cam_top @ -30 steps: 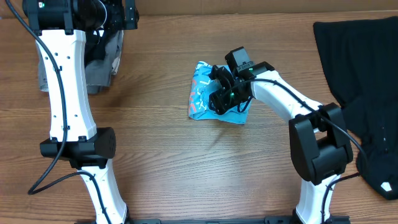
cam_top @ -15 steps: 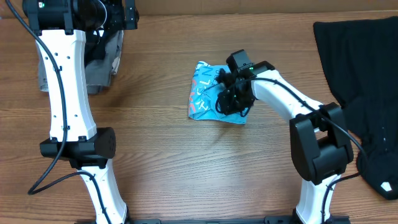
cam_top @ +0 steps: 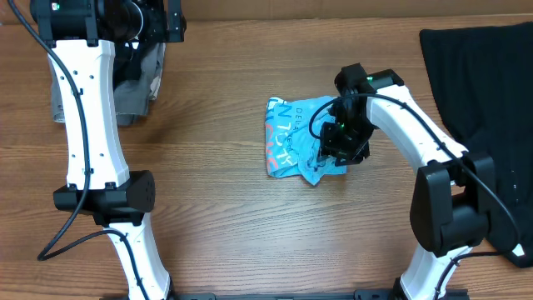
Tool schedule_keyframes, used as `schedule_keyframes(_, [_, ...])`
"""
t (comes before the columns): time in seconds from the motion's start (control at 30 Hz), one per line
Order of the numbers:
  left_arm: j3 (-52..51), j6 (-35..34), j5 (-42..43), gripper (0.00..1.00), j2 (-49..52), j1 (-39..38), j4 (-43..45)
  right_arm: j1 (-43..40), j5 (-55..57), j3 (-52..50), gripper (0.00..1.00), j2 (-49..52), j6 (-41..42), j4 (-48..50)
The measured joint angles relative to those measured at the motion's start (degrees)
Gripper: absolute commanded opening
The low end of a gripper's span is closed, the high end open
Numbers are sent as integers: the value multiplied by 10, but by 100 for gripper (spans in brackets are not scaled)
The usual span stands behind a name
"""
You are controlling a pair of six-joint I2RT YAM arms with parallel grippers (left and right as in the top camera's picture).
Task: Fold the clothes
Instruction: 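Lift the right gripper away to the right, then grasp the folded blue shirt bundle with the left gripper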
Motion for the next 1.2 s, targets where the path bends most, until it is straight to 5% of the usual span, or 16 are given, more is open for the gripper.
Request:
schedule_keyframes(0.17, [0, 2, 1, 100, 6, 0, -10, -10, 43, -2, 49, 0, 28, -32])
schedule_keyframes(0.4, [0, 26, 56, 98, 46, -9, -36, -80, 54, 6, 77, 0, 30, -16])
schedule_keyframes(0.67, [-5, 78, 106, 94, 130, -105, -79, -177, 29, 101, 81, 0, -5, -33])
schedule_keyframes(0.73, [-6, 86, 109, 81, 148, -138, -93, -191, 27, 105, 83, 0, -14, -34])
schedule_keyframes(0.77, [-7, 91, 110, 65, 156, -155, -96, -195, 27, 105, 84, 0, -18, -35])
schedule_keyframes(0.83, [-22, 92, 113, 4, 167, -193, -96, -200, 26, 105, 84, 0, -25, -33])
schedule_keyframes(1.2, [-261, 90, 128, 4, 182, -294, -34, -227, 21, 106, 85, 0, -36, -3])
